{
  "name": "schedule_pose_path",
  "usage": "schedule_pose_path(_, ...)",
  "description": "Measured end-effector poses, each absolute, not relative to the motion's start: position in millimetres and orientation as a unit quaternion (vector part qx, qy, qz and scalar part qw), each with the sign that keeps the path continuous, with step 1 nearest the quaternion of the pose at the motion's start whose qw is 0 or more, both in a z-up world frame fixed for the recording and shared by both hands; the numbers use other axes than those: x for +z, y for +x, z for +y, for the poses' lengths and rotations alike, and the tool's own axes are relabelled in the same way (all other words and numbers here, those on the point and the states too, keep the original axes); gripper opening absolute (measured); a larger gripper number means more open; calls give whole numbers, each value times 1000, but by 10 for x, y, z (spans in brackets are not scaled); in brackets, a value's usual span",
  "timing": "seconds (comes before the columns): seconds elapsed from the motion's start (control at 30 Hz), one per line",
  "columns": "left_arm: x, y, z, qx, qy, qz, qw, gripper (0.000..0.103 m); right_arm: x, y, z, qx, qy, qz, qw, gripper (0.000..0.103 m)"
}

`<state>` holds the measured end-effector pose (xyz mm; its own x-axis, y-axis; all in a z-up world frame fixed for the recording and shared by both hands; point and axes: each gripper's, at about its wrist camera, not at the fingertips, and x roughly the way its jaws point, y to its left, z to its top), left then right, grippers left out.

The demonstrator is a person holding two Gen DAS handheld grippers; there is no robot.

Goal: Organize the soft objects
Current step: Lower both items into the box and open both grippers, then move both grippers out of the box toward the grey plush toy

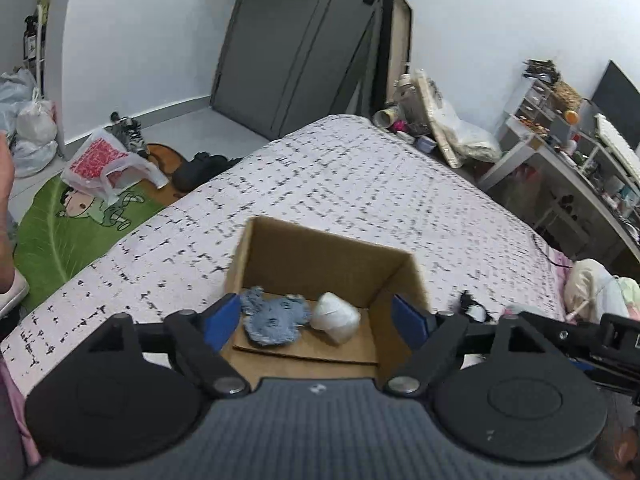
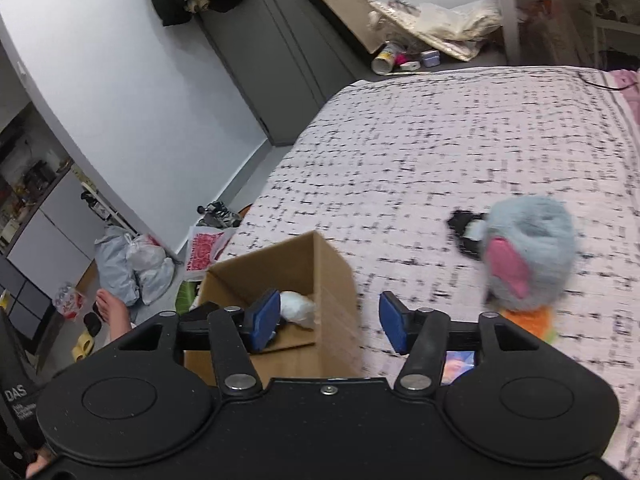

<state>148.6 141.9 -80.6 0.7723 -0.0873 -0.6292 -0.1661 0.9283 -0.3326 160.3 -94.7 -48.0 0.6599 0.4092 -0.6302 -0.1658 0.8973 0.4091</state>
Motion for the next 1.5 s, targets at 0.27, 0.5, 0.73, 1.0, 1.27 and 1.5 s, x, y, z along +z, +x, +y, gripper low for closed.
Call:
schedule_pose_path(0.27, -572, 1383, 1048, -9, -190, 347, 918, 87, -386, 1460, -1388, 150, 177, 380, 895, 61)
schedule_pose_path(0.5, -351, 1262, 741, -15, -173, 350, 921, 87, -301, 1366, -1782, 144, 209, 373, 893, 62)
schedule_pose_path(0.73, -255, 1099, 509, -9, -174, 357, 918, 87, -280, 1294, -2095, 153, 239, 359, 889, 66)
schedule_pose_path(1.0, -216, 1003, 326, 10, -171, 369, 913, 87, -375, 1262, -2313, 165, 264, 360, 880, 66)
schedule_pose_path(1.27, -174, 1046, 175, 16, -167, 371, 913, 87, -487, 1273, -2522, 170, 294, 356, 871, 66)
schedule_pose_path(1.5, -163, 1138, -57, 4, -154, 364, 919, 87, -584, 1318, -2677, 173, 314, 342, 869, 65)
